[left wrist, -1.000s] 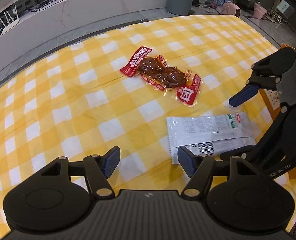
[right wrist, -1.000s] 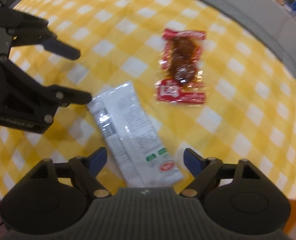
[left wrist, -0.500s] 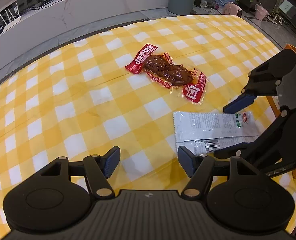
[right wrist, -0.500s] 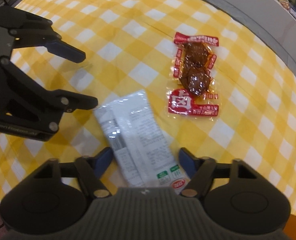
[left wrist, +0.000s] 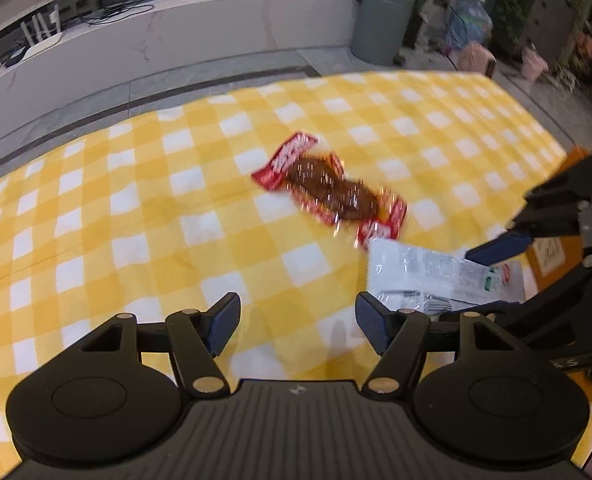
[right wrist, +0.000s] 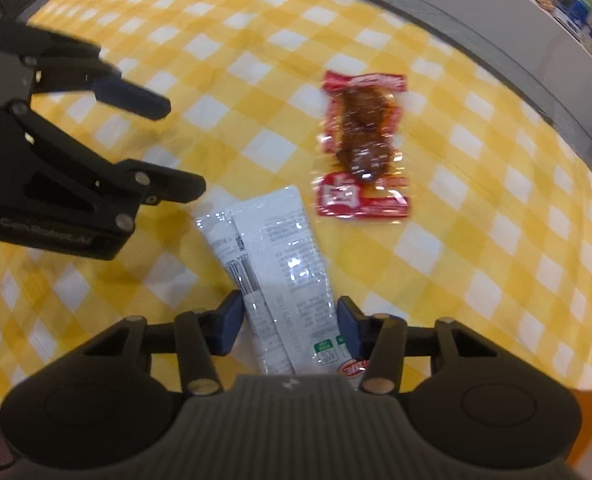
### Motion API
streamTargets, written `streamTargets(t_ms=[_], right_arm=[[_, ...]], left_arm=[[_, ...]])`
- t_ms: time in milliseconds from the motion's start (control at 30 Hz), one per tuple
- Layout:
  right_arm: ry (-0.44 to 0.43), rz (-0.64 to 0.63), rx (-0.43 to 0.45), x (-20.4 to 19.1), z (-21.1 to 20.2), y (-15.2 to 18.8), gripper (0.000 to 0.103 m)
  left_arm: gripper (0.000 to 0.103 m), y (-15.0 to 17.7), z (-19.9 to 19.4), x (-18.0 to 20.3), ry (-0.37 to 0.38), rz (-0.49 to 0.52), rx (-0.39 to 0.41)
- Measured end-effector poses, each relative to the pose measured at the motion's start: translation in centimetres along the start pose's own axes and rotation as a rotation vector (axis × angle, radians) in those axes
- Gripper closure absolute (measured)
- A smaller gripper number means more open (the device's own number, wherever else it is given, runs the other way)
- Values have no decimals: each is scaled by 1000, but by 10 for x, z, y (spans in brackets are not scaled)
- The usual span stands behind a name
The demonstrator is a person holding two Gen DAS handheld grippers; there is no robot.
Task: Organize snacks
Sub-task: 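Grasp the white packet with the right tool while the left tool grasps the red-wrapped meat snack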
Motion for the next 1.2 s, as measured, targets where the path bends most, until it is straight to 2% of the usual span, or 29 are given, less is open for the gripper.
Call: streamTargets(t_ms=[133, 233, 300, 467, 567, 633, 733, 867, 900, 967, 1133, 1200], right_arm=[[40, 153, 12, 36, -9, -8, 54], [104, 261, 39, 65, -8, -20, 54], [111, 320, 30, 78, -1, -26, 54], [142, 411, 12, 95, 15, -34, 54], [157, 471, 18, 105, 16, -34, 54], [175, 510, 17, 111, 16, -32, 54], [160, 597, 2, 122, 22, -30, 55], [164, 640, -16, 129, 29, -27, 55], [164, 646, -13, 131, 30, -27, 55], [152, 647, -14, 129, 30, -27, 55], [142, 616, -5, 122, 39, -31, 54], [131, 607, -6, 118, 40, -32, 54]], left_arm=[[25, -18, 8, 1, 4, -105, 52], [33, -33, 20, 1, 24, -208, 72], [33, -43, 31, -1, 28, -288, 84], [33, -61, 57, -4, -62, -390, 146], [32, -62, 76, -2, -74, -456, 135], [27, -62, 83, -1, -85, -484, 143], [24, -66, 89, 6, -161, -434, 147], [20, -67, 95, 15, -210, -337, 121], [21, -66, 96, 19, -217, -307, 106], [34, -63, 97, 26, -235, -229, 87], [35, -55, 91, 28, -217, -168, 73], [43, -51, 85, 27, -205, -151, 66]])
Point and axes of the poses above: each gripper's, at about its wrist camera, not at the fingertips, and z roughly the way its jaws point, x to its right, y to its underside, the point moved 7 cm from there along z, roughly the way its jaws point, and after that the axes turned 10 degrees about y, right-handed, at the moved point
